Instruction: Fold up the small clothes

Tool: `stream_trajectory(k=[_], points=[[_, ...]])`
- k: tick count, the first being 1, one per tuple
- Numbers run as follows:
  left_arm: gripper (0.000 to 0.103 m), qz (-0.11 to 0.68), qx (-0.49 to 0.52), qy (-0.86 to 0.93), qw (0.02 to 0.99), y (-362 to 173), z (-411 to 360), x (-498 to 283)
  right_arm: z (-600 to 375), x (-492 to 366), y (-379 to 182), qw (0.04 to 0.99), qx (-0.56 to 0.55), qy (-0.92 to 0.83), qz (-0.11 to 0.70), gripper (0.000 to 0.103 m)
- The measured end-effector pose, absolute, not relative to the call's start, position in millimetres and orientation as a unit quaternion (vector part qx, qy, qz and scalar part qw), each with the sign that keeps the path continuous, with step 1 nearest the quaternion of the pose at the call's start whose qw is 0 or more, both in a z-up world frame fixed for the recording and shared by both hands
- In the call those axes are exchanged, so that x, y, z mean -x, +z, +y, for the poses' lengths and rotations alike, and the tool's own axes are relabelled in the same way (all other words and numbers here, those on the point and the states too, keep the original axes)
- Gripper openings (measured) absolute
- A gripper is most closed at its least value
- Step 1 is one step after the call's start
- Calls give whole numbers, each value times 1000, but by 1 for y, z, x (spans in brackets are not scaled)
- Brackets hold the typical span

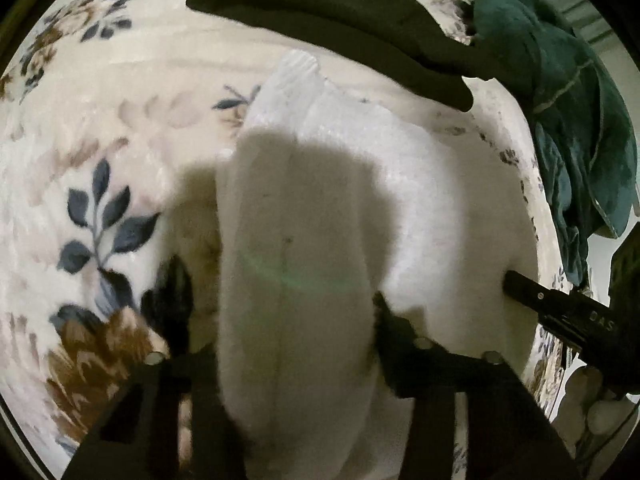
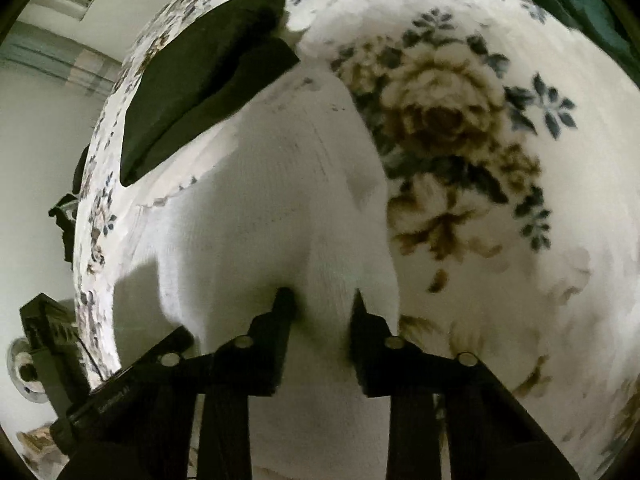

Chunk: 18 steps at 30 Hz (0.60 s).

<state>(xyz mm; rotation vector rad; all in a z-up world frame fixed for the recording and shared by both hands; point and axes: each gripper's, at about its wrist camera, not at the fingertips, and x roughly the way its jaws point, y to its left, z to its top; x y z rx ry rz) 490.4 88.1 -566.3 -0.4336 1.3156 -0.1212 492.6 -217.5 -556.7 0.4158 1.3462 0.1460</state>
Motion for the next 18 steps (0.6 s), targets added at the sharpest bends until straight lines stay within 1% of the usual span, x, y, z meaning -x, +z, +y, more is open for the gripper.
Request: stream_trajectory(k=[2,4,5,8,10,11,12,13,14,15,16,17,18], points=[[34,604,197,-59,770,-563,90,-487,-213,-492,-554,766,-181,65,613,13],[31,599,203,-61,772,-559,92,-485,-211,-491,-549,775,-173,62,605,11],[29,598,205,-63,772,-556,92,-485,-211,-490,-546,779,-174,59,600,10],[27,575,228,-75,782,-534,103,-484,-216,-489,-525,798,-183,54,571,9],[27,571,247,-82,778,-534,113,-490,-221,-493,-515,808,-180,52,559,9],[27,585,258,-76,765,-546,119,-496,-221,-499,-521,801,-170,50,572,9],[28,601,263,-74,751,-555,122,-501,-218,-507,-536,772,-169,60,610,9],[31,616,280,-72,732,-562,127,-505,-216,-512,-548,749,-173,66,637,10],[36,623,295,-76,720,-562,130,-506,-215,-516,-553,735,-173,69,652,11],[37,627,304,-82,713,-558,133,-507,-214,-520,-554,730,-167,72,659,14],[39,627,310,-84,710,-552,137,-507,-215,-524,-550,729,-163,76,660,20],[45,624,317,-87,709,-548,141,-508,-217,-527,-546,732,-166,79,656,35],[49,615,331,-88,710,-541,147,-510,-222,-532,-539,742,-178,81,641,43]])
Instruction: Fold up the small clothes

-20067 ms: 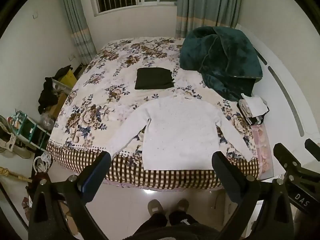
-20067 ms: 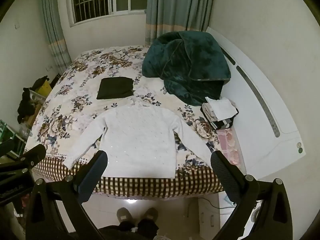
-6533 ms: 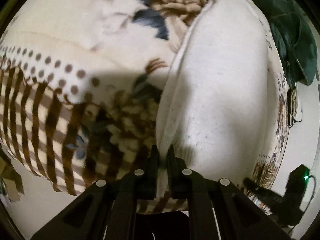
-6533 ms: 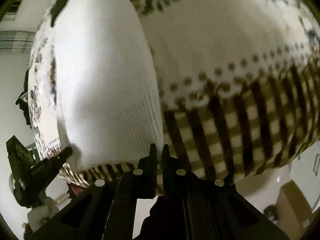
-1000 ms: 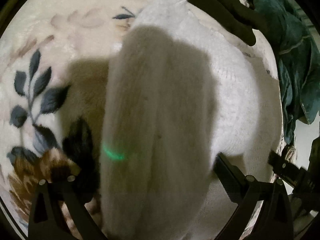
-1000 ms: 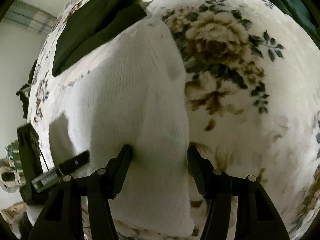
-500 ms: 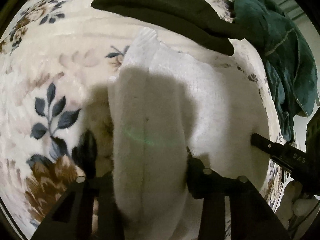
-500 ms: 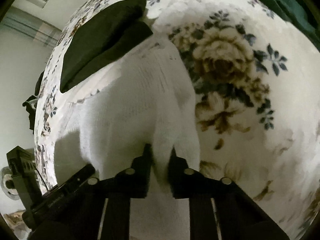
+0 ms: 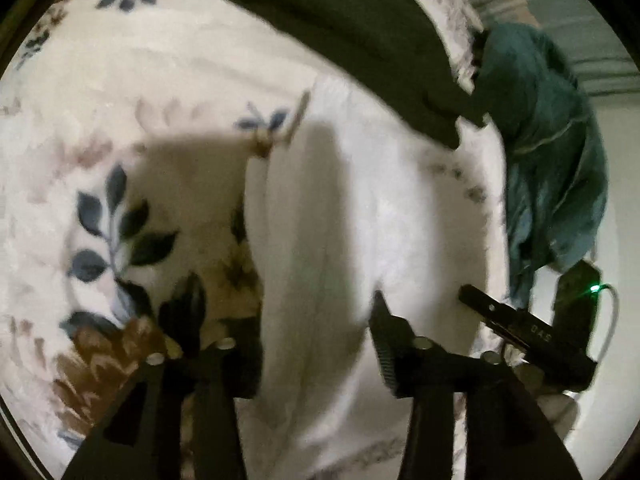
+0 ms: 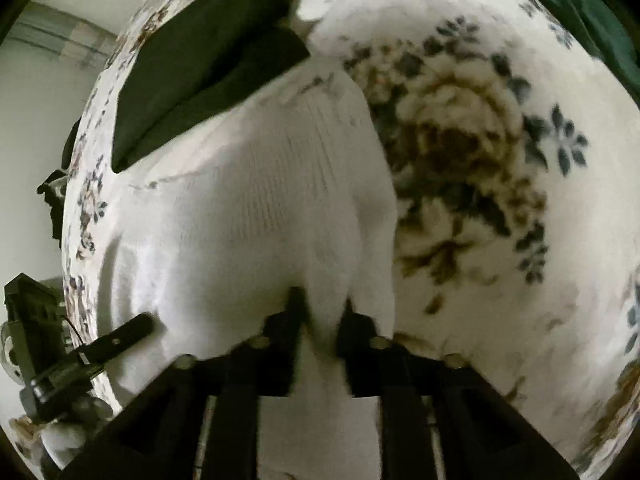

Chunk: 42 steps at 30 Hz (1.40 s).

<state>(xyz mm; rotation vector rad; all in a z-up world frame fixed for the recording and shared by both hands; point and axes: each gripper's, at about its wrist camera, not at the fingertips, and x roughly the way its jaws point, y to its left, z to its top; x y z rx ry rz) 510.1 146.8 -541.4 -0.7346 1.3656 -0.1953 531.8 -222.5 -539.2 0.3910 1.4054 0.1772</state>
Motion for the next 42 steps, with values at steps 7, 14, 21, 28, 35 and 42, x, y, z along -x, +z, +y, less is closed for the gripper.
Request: stream_trajectory(k=[7,14,21,28,35,42], points=[[18,607,292,-76,736,-562,143,-583,-240,-580,-563,721,-260,67,639,36],[11,598,212,-80,769,-552,142,-589,-240,-596,-531,787,-205,57,580,5],[30,599,256,-141,745,-541,149,-578,-252,-594,-567,711,-250,87,652,32],[68,613,337,-181,692,-573,159,-522,-284,-522,-615,619,-391,147,665,85],[71,620,383,-216,650,-612,146,-502,-246,-508,-663,567,-448,216,656,90],[35,603,366,-213,675,-597,134,-507,-205,-529,-663,583,-411,223,664,66]])
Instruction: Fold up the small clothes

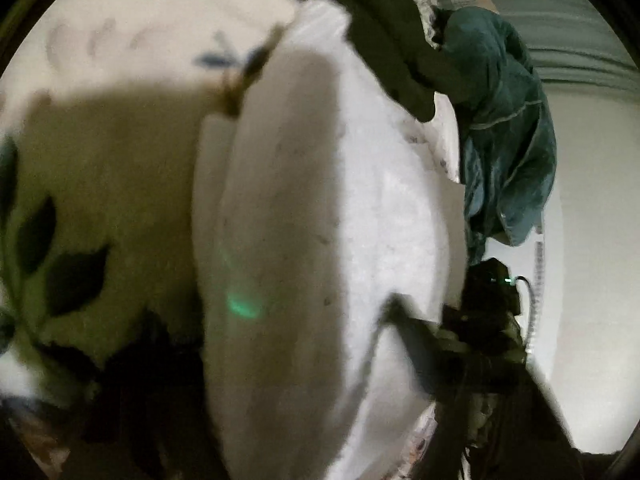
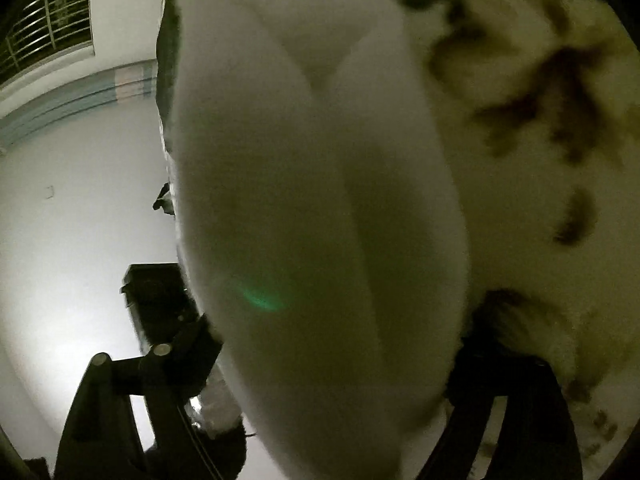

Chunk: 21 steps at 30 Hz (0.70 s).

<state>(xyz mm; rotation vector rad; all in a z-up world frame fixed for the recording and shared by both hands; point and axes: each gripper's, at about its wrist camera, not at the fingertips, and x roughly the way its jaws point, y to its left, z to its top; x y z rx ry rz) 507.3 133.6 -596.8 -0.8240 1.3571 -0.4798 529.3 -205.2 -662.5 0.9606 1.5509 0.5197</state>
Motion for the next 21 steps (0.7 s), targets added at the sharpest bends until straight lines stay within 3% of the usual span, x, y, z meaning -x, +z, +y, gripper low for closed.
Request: stream_trajectory(k=[2,5,14,21], points=[[29,595,353,-211,690,-584,130,-507,-207,-526,-653,598,-405,220,655,52],[28,588,348,-204,701,-564,127,-503,-206,-521,-638,611,-407,213,645,46],[28,549,347,-228,725,-477,143,-511,-199,-532,-542,654,-407,225,597,44],[28,509,329,-249,755,-395,152,-600,-171,-619,-436,704,-386,237,547,44]])
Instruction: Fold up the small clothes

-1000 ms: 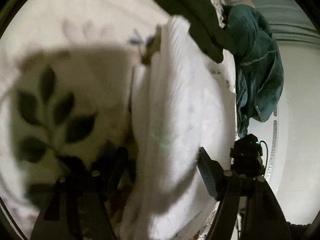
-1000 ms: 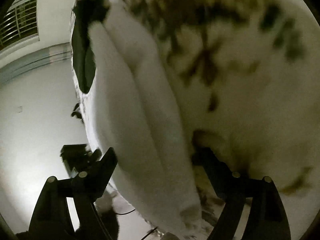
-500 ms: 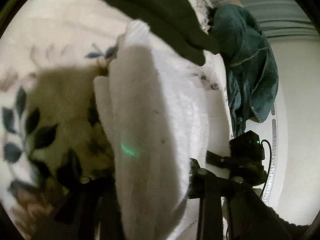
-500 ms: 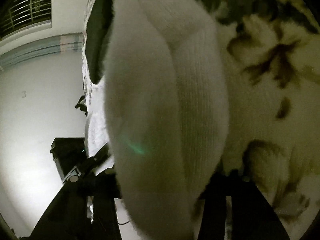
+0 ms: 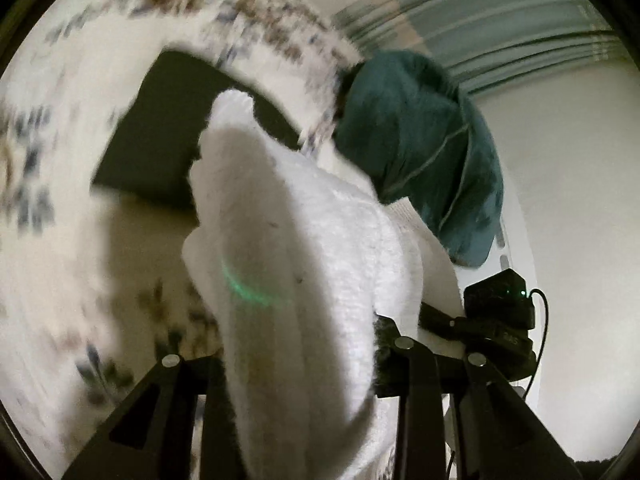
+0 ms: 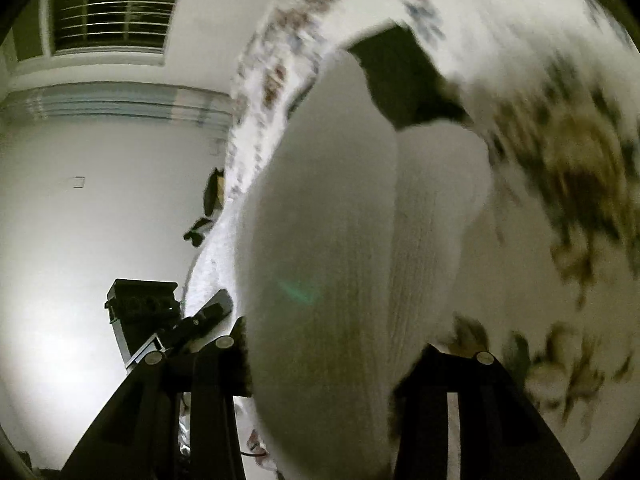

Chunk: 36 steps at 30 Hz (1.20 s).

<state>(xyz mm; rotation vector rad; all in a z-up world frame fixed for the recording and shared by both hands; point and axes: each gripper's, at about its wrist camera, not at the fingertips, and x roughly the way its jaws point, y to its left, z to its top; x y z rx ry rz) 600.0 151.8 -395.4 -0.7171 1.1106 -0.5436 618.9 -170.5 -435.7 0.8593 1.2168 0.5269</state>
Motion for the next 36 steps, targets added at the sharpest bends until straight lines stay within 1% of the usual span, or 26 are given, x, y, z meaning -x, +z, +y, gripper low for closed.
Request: stream_trajectory(k=[3,4,8,10,12,15,18,20,21,22,23,25,28,30,31,32,33,35,36], points=[[28,490,322,-252,770,-371,162,-654,-150,-679,-405,722,-381,241,525,44],[28,484,321,-252,774,-364,166,-676,-155,-682,-401,725,-382,241,520,44],[28,479,315,-252,780,-368,173,-741,-150,-747,-406,738,-378,239,505,44],[28,487,313,-250,776,-391,180,-776,-143,-776,-419,739,-377,235,507,44],[29,501,312,-246,769,-420,186,-793,-135,-817,-446,734,-376,225,519,44],[29,536,310,-236,749,-472,190,-810,-127,-842,-496,721,-373,204,547,44],[29,565,318,-227,727,-520,195,-812,-126,-847,-551,705,-376,190,571,44],[33,577,326,-223,715,-543,199,-813,-123,-851,-570,705,-365,186,579,44],[37,581,333,-223,708,-550,203,-811,-123,-853,-578,705,-358,182,584,46],[40,583,355,-227,695,-556,209,-808,-123,-853,-581,705,-356,181,587,52],[40,581,375,-228,686,-555,217,-804,-125,-854,-582,703,-354,178,591,60],[40,561,385,-225,697,-544,230,-789,-132,-849,-577,704,-343,163,600,63],[40,545,372,-213,721,-525,240,-757,-145,-827,-554,739,-315,145,577,63],[40,542,342,-198,741,-521,238,-741,-147,-810,-545,759,-285,132,570,63],[40,550,305,-179,757,-520,234,-734,-145,-803,-543,766,-261,123,575,63],[42,553,287,-169,764,-522,232,-733,-142,-800,-542,774,-231,109,579,63],[42,558,263,-147,773,-524,229,-730,-138,-798,-543,782,-200,96,583,63],[42,561,239,-123,783,-520,223,-727,-130,-796,-545,789,-152,76,590,63],[42,557,220,-112,793,-514,219,-725,-123,-795,-541,795,-128,62,589,65]])
